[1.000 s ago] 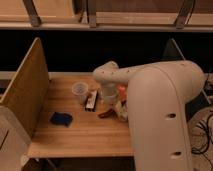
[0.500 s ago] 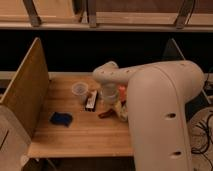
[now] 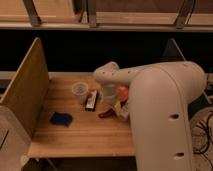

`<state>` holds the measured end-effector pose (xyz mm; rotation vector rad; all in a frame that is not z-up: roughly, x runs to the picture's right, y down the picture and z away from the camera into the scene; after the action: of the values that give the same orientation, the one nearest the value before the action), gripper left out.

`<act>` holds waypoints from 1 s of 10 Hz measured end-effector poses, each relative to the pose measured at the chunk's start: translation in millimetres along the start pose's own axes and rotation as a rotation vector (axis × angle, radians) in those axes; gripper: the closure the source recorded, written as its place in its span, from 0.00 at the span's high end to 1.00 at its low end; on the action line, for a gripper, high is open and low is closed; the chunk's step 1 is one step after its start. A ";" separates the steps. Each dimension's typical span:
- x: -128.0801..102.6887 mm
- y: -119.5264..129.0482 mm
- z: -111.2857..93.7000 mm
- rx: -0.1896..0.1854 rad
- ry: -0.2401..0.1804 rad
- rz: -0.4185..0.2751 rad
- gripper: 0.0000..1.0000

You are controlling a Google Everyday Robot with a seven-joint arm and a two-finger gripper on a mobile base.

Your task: Drag the pepper across the table

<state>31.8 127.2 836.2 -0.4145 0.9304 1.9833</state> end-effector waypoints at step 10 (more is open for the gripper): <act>5.8 25.2 59.3 -0.104 0.062 -0.076 0.42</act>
<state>11.5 166.4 883.5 -0.5648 0.8403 1.9645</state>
